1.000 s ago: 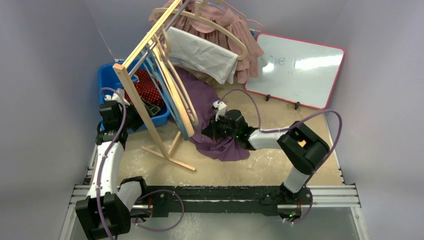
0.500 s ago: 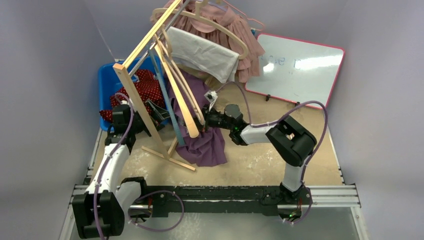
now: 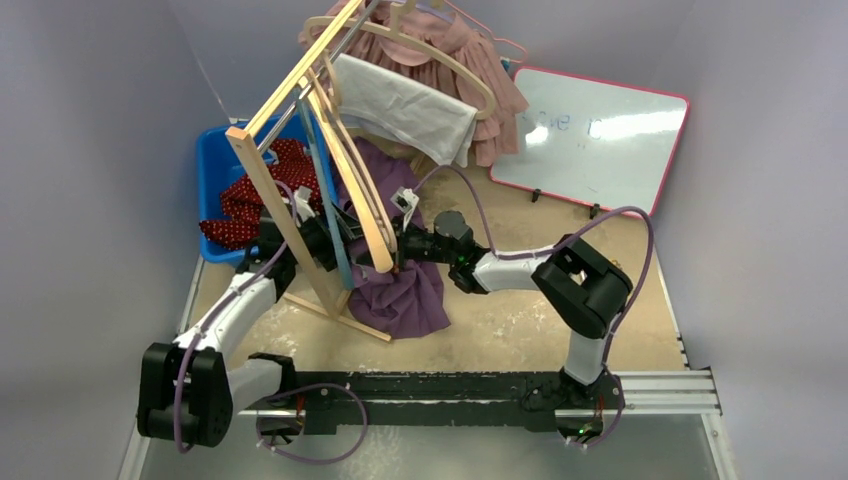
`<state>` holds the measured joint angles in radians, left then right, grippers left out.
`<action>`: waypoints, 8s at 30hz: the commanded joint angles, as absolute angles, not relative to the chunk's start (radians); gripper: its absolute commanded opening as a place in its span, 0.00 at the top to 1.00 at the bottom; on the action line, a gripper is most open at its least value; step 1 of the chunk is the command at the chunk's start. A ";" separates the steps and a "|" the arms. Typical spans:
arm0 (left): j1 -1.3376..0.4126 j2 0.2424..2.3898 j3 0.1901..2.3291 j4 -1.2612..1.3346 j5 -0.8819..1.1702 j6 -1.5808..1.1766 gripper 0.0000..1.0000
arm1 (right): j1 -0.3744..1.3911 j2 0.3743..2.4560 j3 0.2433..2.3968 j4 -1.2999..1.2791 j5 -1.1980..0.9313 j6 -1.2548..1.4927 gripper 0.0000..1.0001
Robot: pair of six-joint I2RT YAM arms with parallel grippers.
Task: Remove the skirt from the hanger
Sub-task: Pick up the skirt from the center of the board, then place the hanger in the bin.
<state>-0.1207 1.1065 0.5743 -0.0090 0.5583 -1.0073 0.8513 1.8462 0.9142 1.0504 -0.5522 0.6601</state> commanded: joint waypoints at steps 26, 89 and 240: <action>0.113 0.958 0.529 0.262 0.639 -1.205 1.00 | 0.842 1.303 0.703 0.559 -0.176 0.350 0.22; 0.273 1.629 1.034 -0.062 0.263 -0.776 1.00 | 0.686 0.917 0.681 0.298 -0.028 0.298 0.14; 0.075 1.097 1.051 -0.534 -0.055 -0.533 0.26 | 0.686 0.940 0.727 0.268 0.031 0.231 0.12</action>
